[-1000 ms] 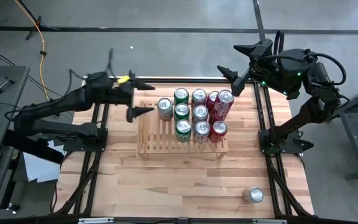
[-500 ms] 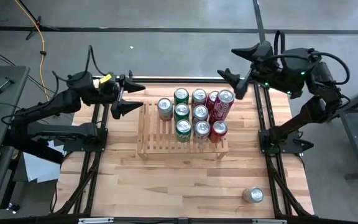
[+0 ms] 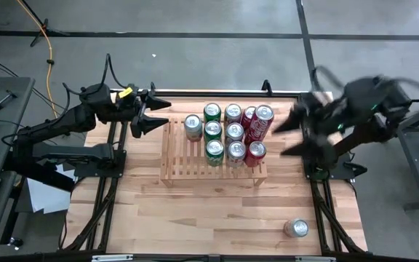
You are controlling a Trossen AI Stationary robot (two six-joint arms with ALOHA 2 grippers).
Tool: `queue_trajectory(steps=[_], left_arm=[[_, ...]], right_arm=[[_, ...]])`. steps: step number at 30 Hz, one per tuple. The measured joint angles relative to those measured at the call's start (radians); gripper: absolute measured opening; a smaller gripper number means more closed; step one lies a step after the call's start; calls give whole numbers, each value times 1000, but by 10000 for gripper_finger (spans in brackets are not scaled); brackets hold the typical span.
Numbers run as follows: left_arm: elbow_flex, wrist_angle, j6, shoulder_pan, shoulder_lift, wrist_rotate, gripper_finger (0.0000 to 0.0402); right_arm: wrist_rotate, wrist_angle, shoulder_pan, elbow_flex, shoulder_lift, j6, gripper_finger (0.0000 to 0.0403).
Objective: Place canned beverage on shelf
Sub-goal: Put the white pink soda can on the shelf
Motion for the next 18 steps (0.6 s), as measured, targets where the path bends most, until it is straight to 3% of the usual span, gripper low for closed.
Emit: queue_trajectory(steps=[7,11,18], left_arm=[[0,0,-19,0,0,0,397],[0,0,-53,0,0,1,397],[0,-1,-79,0,0,1,397]], right_arm=[[55,-476,190,-32,96,418,397],[44,-339,275,-223,91,478,397],[-227,-448,379,-644,68,687,397]])
